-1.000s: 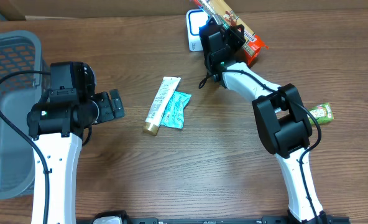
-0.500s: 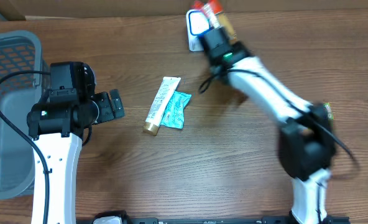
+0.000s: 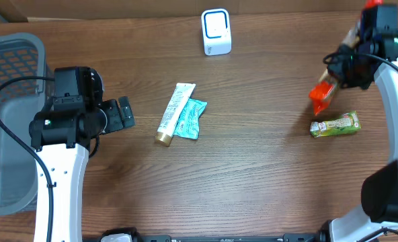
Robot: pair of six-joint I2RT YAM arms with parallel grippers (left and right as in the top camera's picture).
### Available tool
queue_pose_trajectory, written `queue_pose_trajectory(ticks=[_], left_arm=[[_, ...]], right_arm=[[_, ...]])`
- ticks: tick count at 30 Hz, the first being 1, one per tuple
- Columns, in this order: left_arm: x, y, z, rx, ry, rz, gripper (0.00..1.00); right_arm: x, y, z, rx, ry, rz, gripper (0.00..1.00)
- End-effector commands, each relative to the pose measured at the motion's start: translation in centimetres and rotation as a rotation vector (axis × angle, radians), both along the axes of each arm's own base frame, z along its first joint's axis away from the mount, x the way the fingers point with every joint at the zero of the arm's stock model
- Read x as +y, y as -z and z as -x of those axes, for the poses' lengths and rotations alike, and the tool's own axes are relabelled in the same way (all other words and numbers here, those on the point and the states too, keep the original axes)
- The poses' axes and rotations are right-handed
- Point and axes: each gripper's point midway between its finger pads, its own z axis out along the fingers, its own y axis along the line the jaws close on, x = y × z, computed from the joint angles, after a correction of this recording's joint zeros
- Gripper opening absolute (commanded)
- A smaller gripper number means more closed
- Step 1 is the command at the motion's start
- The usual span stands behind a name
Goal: Scan the item barcode
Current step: 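Carry the pasta pack right and drop it beside the tea bag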
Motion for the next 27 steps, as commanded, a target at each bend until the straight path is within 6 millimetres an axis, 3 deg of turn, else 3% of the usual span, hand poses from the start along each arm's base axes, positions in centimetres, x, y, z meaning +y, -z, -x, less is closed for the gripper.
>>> queue_pose_trajectory(ticks=[1, 5, 10, 15, 22, 25, 27], left_arm=[[0.1, -0.1, 0.1, -0.003, 0.013, -0.005, 1.0], [0.1, -0.1, 0.1, -0.003, 0.013, -0.005, 1.0], [0.1, -0.1, 0.1, -0.003, 0.013, -0.005, 0.99], [0.1, -0.1, 0.1, -0.003, 0.013, -0.005, 0.99], [0.1, -0.1, 0.1, -0.003, 0.013, -0.005, 1.0], [0.1, -0.1, 0.1, -0.003, 0.013, -0.005, 0.99], [0.1, -0.1, 0.1, -0.003, 0.013, -0.005, 1.0]], right_arm=[[-1.4, 2.1, 1.1, 0.026, 0.216, -0.12, 0.04], [-2.5, 6.1, 2.3, 0.066, 0.344, -0.155, 0.04], [-3.1, 9.3, 4.0, 0.11, 0.439, -0.131, 0.04], [-5.2, 10.8, 6.0, 0.153, 0.564, -0.014, 0.04], [-5.4, 11.1, 6.9, 0.181, 0.579, 0.011, 0.05], [-5.4, 11.0, 6.7, 0.174, 0.561, 0.012, 0.35], [-5.0, 11.0, 6.3, 0.17, 0.483, 0.002, 0.49]])
